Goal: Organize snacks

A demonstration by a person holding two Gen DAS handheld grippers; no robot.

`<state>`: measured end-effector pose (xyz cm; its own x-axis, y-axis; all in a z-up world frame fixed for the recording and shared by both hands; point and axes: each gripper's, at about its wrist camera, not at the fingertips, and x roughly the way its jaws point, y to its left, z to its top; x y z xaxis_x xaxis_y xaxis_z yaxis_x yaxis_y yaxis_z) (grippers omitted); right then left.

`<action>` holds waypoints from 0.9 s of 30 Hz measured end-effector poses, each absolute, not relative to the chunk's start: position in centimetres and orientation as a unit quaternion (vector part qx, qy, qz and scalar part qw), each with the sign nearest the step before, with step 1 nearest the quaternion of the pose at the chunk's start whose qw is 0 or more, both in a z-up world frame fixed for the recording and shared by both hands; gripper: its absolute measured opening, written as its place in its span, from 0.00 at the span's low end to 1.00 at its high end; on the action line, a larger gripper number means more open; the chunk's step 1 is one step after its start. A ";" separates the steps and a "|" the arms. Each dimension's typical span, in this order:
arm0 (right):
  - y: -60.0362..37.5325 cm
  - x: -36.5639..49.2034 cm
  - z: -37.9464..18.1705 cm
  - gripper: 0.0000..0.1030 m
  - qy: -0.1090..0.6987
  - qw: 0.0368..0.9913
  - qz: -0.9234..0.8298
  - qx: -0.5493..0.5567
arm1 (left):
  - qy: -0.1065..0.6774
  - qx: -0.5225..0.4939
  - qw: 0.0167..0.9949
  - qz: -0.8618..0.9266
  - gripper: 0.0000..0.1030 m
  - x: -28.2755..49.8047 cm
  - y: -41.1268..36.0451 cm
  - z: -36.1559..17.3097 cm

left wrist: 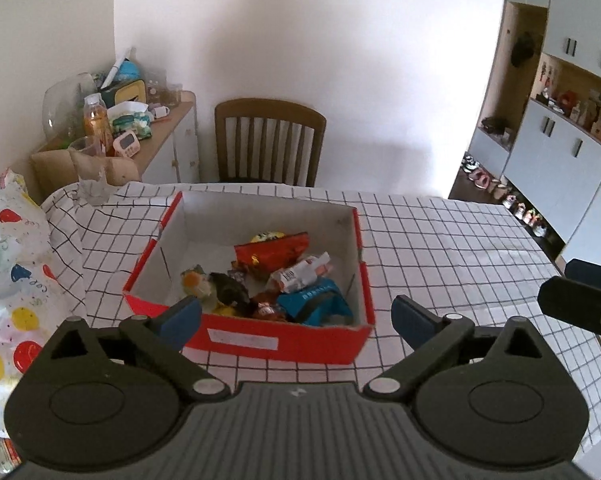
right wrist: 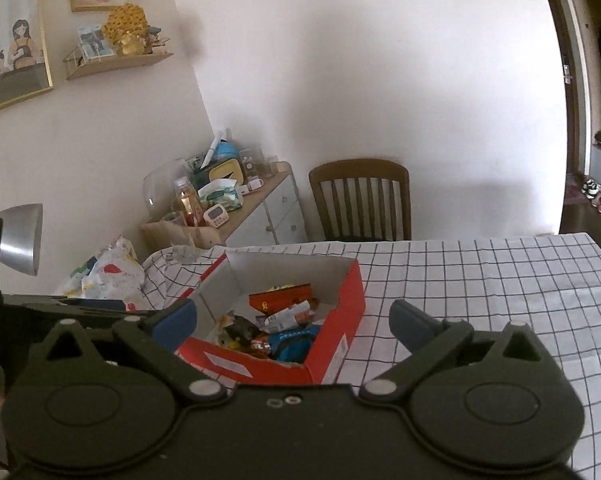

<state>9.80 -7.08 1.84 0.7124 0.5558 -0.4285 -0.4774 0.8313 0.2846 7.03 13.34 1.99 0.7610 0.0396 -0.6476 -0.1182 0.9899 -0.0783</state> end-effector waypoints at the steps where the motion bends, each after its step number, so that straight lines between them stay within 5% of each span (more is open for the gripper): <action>1: -7.2 9.5 1.9 1.00 0.255 0.922 0.280 0.077 | 0.345 -0.054 0.936 0.041 0.99 6.9 13.1 2.0; 27: -9.2 7.6 2.5 1.00 0.253 0.929 0.257 0.081 | 0.335 -0.051 0.940 0.031 0.99 5.8 11.2 3.9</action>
